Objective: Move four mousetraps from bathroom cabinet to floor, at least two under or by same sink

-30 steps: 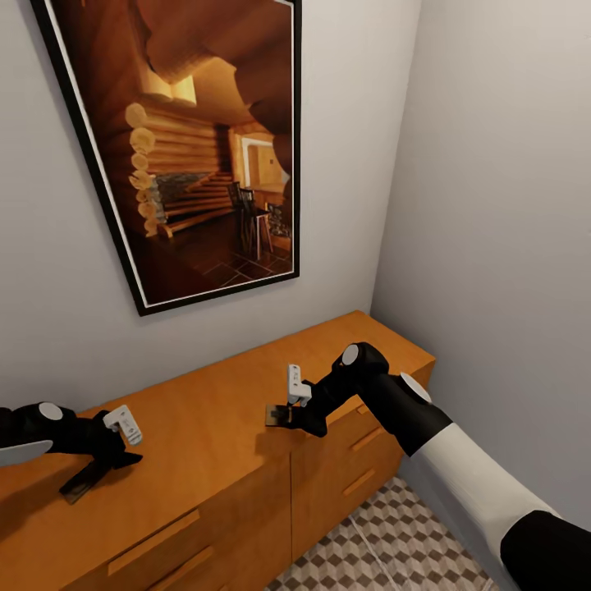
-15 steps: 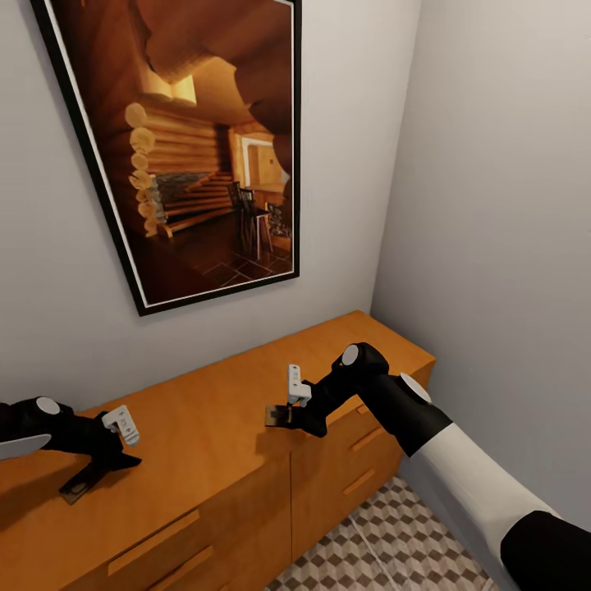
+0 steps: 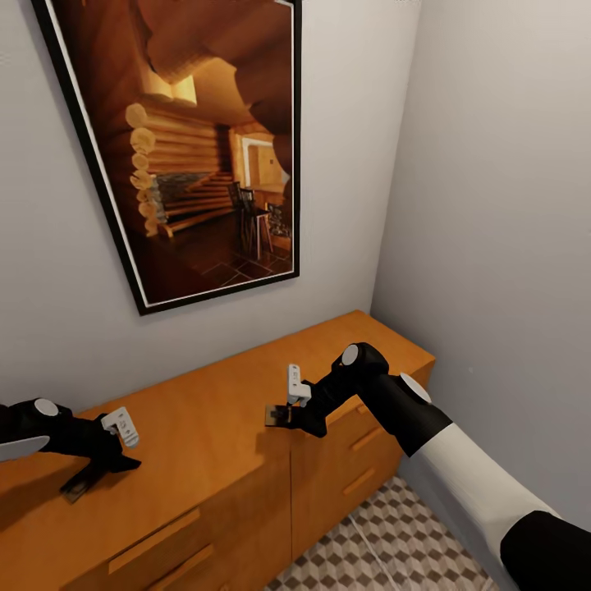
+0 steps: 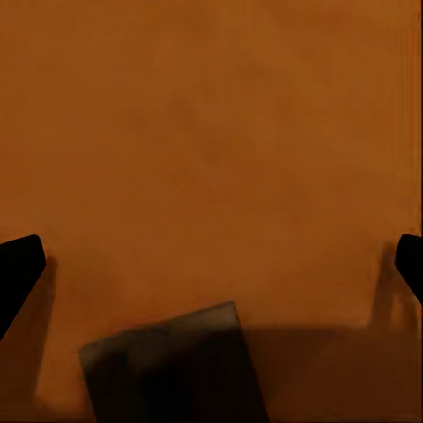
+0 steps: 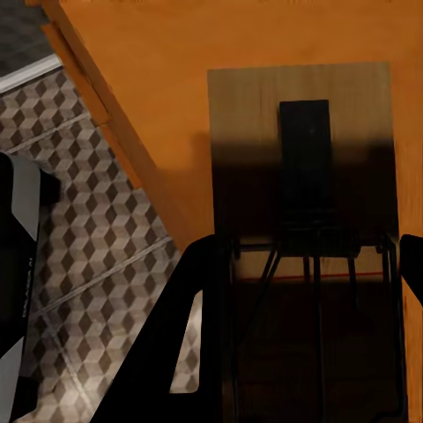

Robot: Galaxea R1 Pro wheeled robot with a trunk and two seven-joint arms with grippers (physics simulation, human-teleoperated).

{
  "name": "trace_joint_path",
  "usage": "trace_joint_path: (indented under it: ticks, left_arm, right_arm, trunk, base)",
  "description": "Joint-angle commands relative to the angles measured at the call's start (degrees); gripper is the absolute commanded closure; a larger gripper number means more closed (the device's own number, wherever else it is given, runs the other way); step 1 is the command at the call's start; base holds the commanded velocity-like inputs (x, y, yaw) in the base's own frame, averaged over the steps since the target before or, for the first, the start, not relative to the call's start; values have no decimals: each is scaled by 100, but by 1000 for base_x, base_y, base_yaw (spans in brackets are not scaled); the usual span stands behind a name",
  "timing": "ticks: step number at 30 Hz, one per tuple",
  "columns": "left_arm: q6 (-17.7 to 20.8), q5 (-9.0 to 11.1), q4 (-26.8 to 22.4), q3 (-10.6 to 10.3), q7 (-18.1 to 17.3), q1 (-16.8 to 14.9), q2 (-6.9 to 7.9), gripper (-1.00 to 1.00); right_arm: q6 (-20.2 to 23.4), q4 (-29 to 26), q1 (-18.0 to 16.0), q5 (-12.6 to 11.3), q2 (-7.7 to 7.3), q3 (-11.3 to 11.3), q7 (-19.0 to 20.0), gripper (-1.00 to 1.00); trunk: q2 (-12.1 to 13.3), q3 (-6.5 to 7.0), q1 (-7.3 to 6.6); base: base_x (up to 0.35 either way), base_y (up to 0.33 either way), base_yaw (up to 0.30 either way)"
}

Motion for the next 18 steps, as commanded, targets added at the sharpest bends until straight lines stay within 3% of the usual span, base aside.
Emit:
trace_joint_path:
  ticks: [1,8,15,18]
  left_arm:
    - [26,62,-9,-14,-1,-14,3,-100]
    - [31,85,-9,-8,-2,-17,4,-100]
    - [26,88,-2,-6,-2,-14,23,-100]
    - [26,88,-16,-6,-5,-14,117,-100]
  right_arm:
    - [74,-5,-5,19,2,2,40,100]
    - [74,-3,-5,19,-3,2,40,100]
    - [74,-8,-5,19,1,3,40,100]
    - [74,-10,-4,19,2,6,40,100]
  trunk:
    - [-6,-8,-1]
    - [-6,-8,-1]
    - [-6,-8,-1]
    - [-6,-8,-1]
  base:
    - [-133,0,0]
    - [-191,-41,0]
    - [-25,-7,0]
    - [-3,-1,0]
